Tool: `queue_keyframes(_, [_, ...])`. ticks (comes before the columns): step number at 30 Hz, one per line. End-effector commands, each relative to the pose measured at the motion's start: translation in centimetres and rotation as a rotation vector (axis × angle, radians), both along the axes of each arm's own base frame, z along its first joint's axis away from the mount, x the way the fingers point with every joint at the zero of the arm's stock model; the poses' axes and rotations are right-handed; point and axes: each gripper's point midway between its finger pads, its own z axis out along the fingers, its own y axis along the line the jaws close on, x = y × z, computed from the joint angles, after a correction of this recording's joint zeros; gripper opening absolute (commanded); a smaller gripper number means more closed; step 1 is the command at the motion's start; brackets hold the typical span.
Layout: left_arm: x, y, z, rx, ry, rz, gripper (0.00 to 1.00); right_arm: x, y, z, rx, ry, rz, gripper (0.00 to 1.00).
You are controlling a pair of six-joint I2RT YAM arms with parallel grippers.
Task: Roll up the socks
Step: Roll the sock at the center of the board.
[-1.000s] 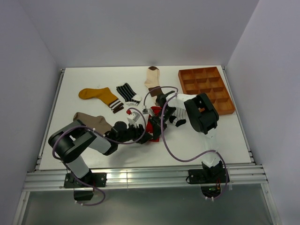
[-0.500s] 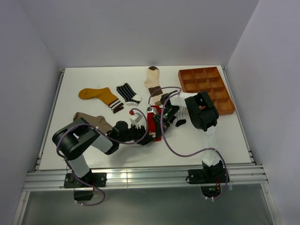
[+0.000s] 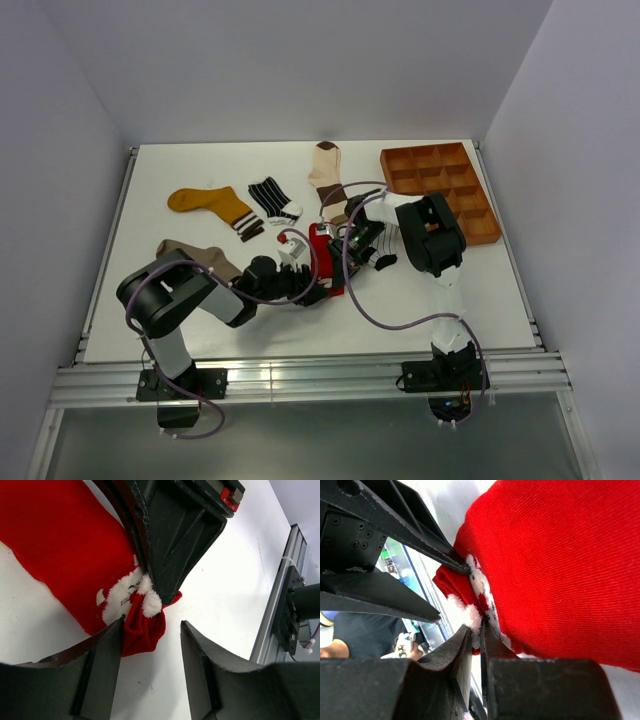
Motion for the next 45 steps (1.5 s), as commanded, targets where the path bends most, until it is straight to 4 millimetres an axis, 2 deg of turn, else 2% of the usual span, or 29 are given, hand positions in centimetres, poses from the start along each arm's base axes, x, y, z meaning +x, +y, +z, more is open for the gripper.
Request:
queue_keyframes(1, [0.7,-0.2,0.0,0.013,-0.004,0.026,0.54,1.0,0.4,0.0,0.004,0.009,-0.023,0.0])
queue_keyframes(7, [1.4,0.2,-0.9,0.051,0.024,0.077,0.46,1.1,0.3,-0.2,-0.008,0.018,-0.033,0.0])
queue_keyframes(9, [1.4,0.2,-1.1,0.053,0.05,0.085,0.4,1.1,0.2,-0.4,-0.014,0.018,-0.032,0.0])
queue_keyframes(10, [1.7,0.0,-0.9,0.049,0.056,0.091,0.33,1.1,0.3,-0.4,-0.013,0.012,-0.031,0.0])
queue_keyframes(13, [1.6,-0.1,-1.2,0.065,0.11,0.105,0.24,1.2,0.1,-0.5,-0.021,-0.005,-0.032,0.0])
queue_keyframes(14, [1.7,-0.2,-1.1,0.064,0.132,0.115,0.16,1.3,0.1,-0.4,-0.025,-0.013,-0.034,0.0])
queue_keyframes(17, [1.5,-0.1,-1.3,0.094,0.203,0.139,0.02,1.7,-0.1,-0.3,-0.034,-0.056,-0.036,0.01])
queue_keyframes(18, [1.1,0.4,-2.2,0.133,0.252,0.148,0.0,1.6,-0.1,-0.3,-0.04,-0.067,-0.036,0.05])
queue_keyframes(20, [1.0,0.1,-2.2,0.149,0.307,0.158,0.0,2.2,-0.2,0.0,-0.048,-0.12,-0.041,0.11])
queue_keyframes(22, [0.7,0.2,-2.6,0.191,0.372,0.163,0.0,2.6,-0.5,-0.3,-0.064,-0.173,-0.051,0.26])
queue_keyframes(24, [0.8,0.2,-2.7,0.206,0.418,0.188,0.0,3.1,-0.5,0.4,-0.057,-0.229,-0.064,0.41])
queue_keyframes(25, [0.2,0.7,-3.3,0.242,0.454,0.196,0.0,3.3,-0.5,0.7,-0.058,-0.253,-0.067,0.43])
queue_keyframes(27, [-0.1,0.7,-3.1,0.242,0.492,0.2,0.0,4.1,-0.6,1.7,-0.054,-0.327,-0.086,0.49])
queue_keyframes(32, [-0.8,1.8,-2.9,0.258,0.581,0.206,0.0,5.2,-1.4,3.5,-0.059,-0.444,-0.133,0.5])
queue_keyframes(34, [-1.1,2.0,-2.6,0.253,0.614,0.19,0.0,6.0,-1.8,4.9,-0.05,-0.531,-0.146,0.49])
queue_keyframes(35, [-1.1,2.5,-2.7,0.257,0.637,0.198,0.0,5.8,-2.4,4.7,-0.07,-0.556,-0.144,0.49])
queue_keyframes(36, [-1.4,2.7,-2.6,0.254,0.657,0.191,0.0,6.3,-2.5,6.0,-0.054,-0.635,-0.15,0.49])
queue_keyframes(38, [-1.5,3.4,-2.6,0.256,0.702,0.193,0.0,5.8,-3.3,5.8,-0.063,-0.697,-0.131,0.49])
queue_keyframes(40, [-1.7,3.8,-2.8,0.254,0.733,0.195,0.0,6.3,-3.7,7.1,-0.055,-0.83,-0.102,0.48])
queue_keyframes(41, [-2.0,3.9,-2.7,0.246,0.76,0.184,0.0,5.4,-4.3,6.2,-0.073,-0.852,-0.082,0.47])
queue_keyframes(42, [-2.2,4.0,-2.8,0.246,0.776,0.182,0.0,5.8,-4.4,6.2,-0.086,-0.928,-0.07,0.47])
queue_keyframes(43, [-2.5,4.1,-3.0,0.249,0.798,0.178,0.0,5.8,-4.7,7.3,-0.081,-1.029,-0.042,0.47])
queue_keyframes(44, [-2.6,4.2,-3.0,0.243,0.816,0.169,0.0,3.6,-4.3,5.5,-0.089,-1.041,0.025,0.47])
queue_keyframes(45, [-2.9,4.3,-3.3,0.253,0.838,0.165,0.0,3.5,-3.7,5.6,-0.076,-1.119,0.056,0.47])
